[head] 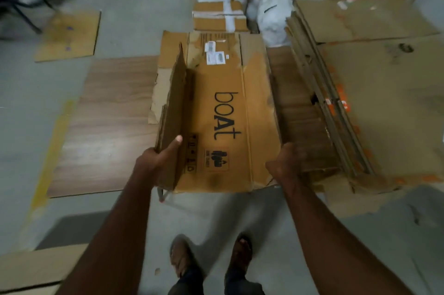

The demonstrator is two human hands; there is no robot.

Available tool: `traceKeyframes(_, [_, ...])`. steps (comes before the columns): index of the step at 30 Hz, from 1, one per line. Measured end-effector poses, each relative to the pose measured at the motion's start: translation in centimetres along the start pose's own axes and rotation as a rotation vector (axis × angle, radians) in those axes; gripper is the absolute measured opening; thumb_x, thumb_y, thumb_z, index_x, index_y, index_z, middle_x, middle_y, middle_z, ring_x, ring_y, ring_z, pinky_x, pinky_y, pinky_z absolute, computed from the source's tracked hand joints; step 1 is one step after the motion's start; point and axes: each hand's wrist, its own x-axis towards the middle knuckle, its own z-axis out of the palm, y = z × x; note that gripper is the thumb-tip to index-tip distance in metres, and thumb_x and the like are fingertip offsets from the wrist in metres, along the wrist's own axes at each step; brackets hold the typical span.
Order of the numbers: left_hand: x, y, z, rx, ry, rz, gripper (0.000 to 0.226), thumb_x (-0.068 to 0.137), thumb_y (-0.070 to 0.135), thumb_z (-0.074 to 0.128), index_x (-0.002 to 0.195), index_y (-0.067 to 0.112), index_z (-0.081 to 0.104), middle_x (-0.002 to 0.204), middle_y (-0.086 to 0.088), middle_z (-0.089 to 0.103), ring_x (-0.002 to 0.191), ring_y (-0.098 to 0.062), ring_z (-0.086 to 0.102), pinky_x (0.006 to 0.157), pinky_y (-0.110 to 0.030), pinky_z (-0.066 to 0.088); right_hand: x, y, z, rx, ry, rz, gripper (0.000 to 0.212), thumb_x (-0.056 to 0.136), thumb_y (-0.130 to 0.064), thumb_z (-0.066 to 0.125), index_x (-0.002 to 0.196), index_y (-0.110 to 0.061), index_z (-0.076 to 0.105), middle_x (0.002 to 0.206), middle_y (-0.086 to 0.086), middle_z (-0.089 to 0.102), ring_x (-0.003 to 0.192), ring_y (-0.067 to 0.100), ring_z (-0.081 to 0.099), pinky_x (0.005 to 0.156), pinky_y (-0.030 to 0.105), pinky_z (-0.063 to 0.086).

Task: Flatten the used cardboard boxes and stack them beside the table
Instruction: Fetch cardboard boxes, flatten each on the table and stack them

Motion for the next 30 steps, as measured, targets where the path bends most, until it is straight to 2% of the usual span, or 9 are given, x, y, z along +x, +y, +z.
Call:
traceKeyframes(2, [-0.1, -0.8, 1.4, 0.115, 0.156, 0.023, 0.057, 0.09, 0.055, 0.07, 0.119, 0.007, 0.062, 0.106, -0.014, 0.068, 0.09, -0.035, 0.067, 0.084, -0.045, 0.059, -0.1, 0.7, -0.7, -0.014, -0.006, -0.016, 0.053, 0.091, -0.01, 0.071, 0.137, -0.01, 0.045, 0.133, 0.017, 0.056, 0.12, 0.035, 0.059, 0.08, 0.039, 0.052])
traceKeyframes(4, [-1.2, -1.5, 2.9, 0.094, 0.243, 0.034, 0.046, 0.094, 0.04, 0.067, 0.124, 0.006, 0.065, 0.103, -0.014, 0.07, 0.087, -0.033, 0.066, 0.08, -0.042, 0.057, -0.3, 1.6, -1.6, 0.001, 0.013, -0.044, 0.05, 0.093, -0.011, 0.068, 0.138, -0.013, 0.048, 0.135, 0.016, 0.058, 0.123, 0.035, 0.058, 0.09, 0.043, 0.053])
traceKeyframes(6, [-3.0, -2.1, 4.5, 0.034, 0.28, 0.062, 0.045, 0.094, 0.042, 0.067, 0.122, 0.008, 0.067, 0.101, -0.015, 0.072, 0.083, -0.031, 0.067, 0.076, -0.04, 0.056, -0.3, 2.6, -2.9, 0.034, 0.068, -0.099, 0.045, 0.091, -0.009, 0.066, 0.133, -0.017, 0.052, 0.131, 0.014, 0.062, 0.12, 0.036, 0.06, 0.096, 0.045, 0.052])
traceKeyframes(9, [-6.3, -2.6, 7.6, -0.117, 0.332, 0.121, 0.056, 0.087, 0.056, 0.067, 0.118, 0.009, 0.07, 0.098, -0.014, 0.074, 0.083, -0.034, 0.07, 0.076, -0.047, 0.06, -0.4, 3.9, -5.5, 0.029, 0.162, -0.197, 0.044, 0.091, -0.013, 0.064, 0.132, -0.024, 0.05, 0.125, 0.012, 0.065, 0.114, 0.036, 0.063, 0.096, 0.052, 0.054])
traceKeyframes(14, [-11.4, -1.4, 10.2, -0.347, 0.362, 0.196, 0.049, 0.091, 0.046, 0.072, 0.12, 0.007, 0.069, 0.099, -0.014, 0.071, 0.093, -0.036, 0.069, 0.079, -0.046, 0.059, -1.1, 4.3, -10.7, -0.026, 0.267, -0.318, 0.041, 0.095, -0.019, 0.063, 0.133, -0.023, 0.049, 0.125, 0.015, 0.064, 0.114, 0.04, 0.063, 0.095, 0.052, 0.054])
traceKeyframes(17, [-13.0, -0.5, 10.0, -0.439, 0.4, 0.232, 0.038, 0.096, 0.032, 0.069, 0.124, 0.006, 0.066, 0.103, -0.013, 0.069, 0.089, -0.03, 0.066, 0.073, -0.033, 0.055, -2.1, 4.6, -13.1, -0.008, 0.325, -0.389, 0.045, 0.096, -0.018, 0.061, 0.139, -0.022, 0.049, 0.132, 0.015, 0.063, 0.12, 0.038, 0.061, 0.097, 0.048, 0.05])
traceKeyframes(21, [-15.6, 1.3, 10.9, -0.541, 0.442, 0.297, 0.042, 0.094, 0.035, 0.07, 0.128, 0.01, 0.065, 0.109, -0.016, 0.071, 0.094, -0.033, 0.069, 0.083, -0.047, 0.059, -3.2, 5.6, -16.0, 0.094, 0.385, -0.482, 0.049, 0.097, -0.017, 0.061, 0.143, -0.02, 0.048, 0.136, 0.014, 0.062, 0.121, 0.036, 0.061, 0.097, 0.044, 0.05])
traceKeyframes(25, [-18.2, 3.2, 12.5, -0.652, 0.454, 0.371, 0.042, 0.095, 0.028, 0.071, 0.129, 0.005, 0.064, 0.11, -0.018, 0.068, 0.102, -0.038, 0.066, 0.082, -0.042, 0.054, -4.4, 8.3, -19.7, 0.214, 0.408, -0.513, 0.054, 0.1, -0.015, 0.061, 0.151, -0.013, 0.043, 0.144, 0.012, 0.057, 0.13, 0.032, 0.056, 0.101, 0.037, 0.045])
traceKeyframes(30, [-22.4, 4.7, 15.0, -0.699, 0.435, 0.438, 0.047, 0.094, 0.033, 0.072, 0.132, 0.007, 0.063, 0.109, -0.013, 0.067, 0.103, -0.036, 0.065, 0.085, -0.045, 0.054, -5.3, 13.0, -23.7, 0.249, 0.492, -0.544, 0.057, 0.099, -0.019, 0.062, 0.152, -0.016, 0.04, 0.143, 0.013, 0.057, 0.127, 0.034, 0.058, 0.099, 0.048, 0.049])
